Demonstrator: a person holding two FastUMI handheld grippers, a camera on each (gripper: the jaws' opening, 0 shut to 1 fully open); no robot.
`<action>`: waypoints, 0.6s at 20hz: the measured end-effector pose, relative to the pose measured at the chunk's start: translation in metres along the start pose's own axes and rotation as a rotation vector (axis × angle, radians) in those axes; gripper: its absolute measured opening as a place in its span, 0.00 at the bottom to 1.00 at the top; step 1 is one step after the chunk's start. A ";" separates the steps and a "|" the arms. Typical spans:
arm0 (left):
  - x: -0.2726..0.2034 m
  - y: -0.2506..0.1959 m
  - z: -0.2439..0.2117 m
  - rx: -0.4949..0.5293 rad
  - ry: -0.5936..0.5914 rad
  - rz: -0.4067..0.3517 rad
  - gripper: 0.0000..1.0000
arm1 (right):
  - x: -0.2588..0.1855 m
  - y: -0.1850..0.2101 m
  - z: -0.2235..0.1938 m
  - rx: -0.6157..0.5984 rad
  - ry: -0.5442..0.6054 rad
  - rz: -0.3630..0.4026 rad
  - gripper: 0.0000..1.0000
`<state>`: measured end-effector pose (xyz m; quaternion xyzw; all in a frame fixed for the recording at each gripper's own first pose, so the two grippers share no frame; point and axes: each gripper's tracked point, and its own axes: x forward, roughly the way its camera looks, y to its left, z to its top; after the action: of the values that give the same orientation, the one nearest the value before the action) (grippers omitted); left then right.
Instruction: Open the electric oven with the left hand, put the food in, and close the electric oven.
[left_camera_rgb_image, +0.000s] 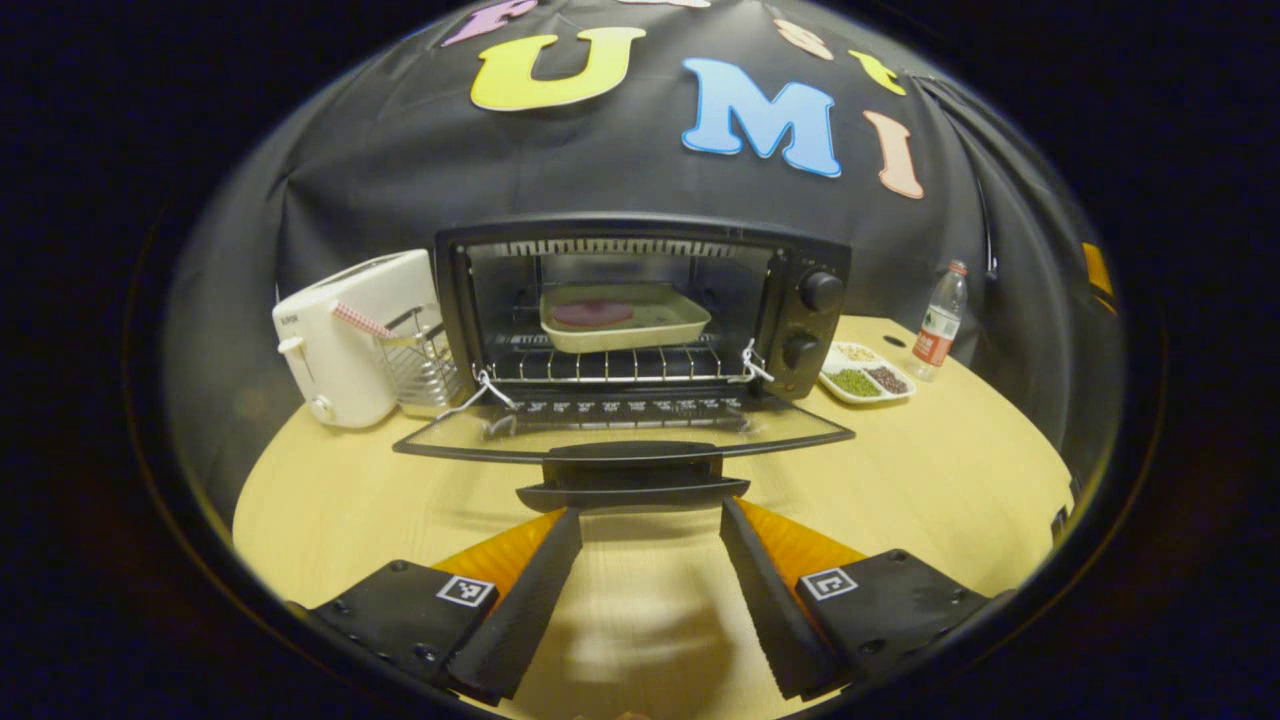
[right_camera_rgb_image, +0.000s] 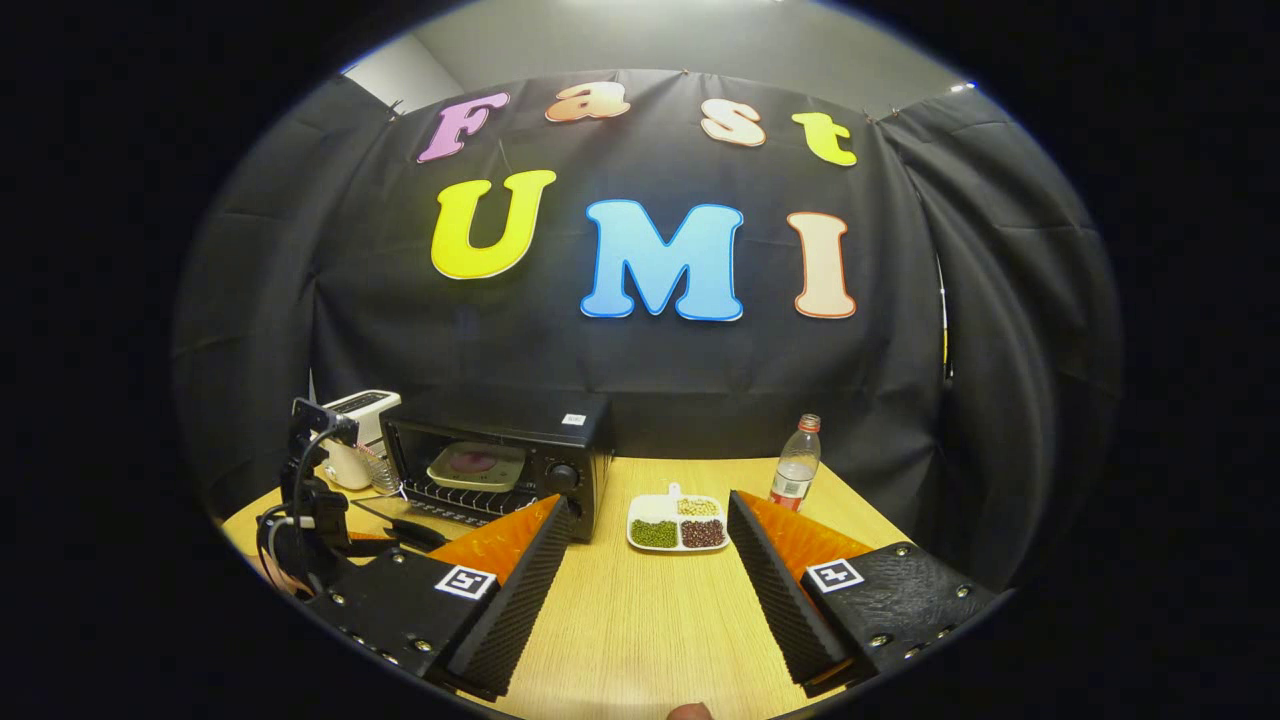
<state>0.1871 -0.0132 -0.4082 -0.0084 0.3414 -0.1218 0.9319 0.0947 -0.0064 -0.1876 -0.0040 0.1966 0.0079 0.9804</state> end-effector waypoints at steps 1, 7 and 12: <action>-0.002 0.000 0.007 0.006 -0.017 0.000 0.95 | 0.003 0.001 -0.001 0.001 0.004 0.004 0.97; -0.004 0.000 0.045 0.051 -0.105 0.002 0.95 | 0.005 0.003 -0.004 0.006 0.013 0.014 0.97; 0.004 0.002 0.088 0.058 -0.187 -0.004 0.95 | 0.007 0.003 -0.009 0.016 0.030 0.014 0.97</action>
<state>0.2464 -0.0181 -0.3435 0.0066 0.2495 -0.1323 0.9593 0.0978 -0.0032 -0.1985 0.0054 0.2115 0.0131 0.9773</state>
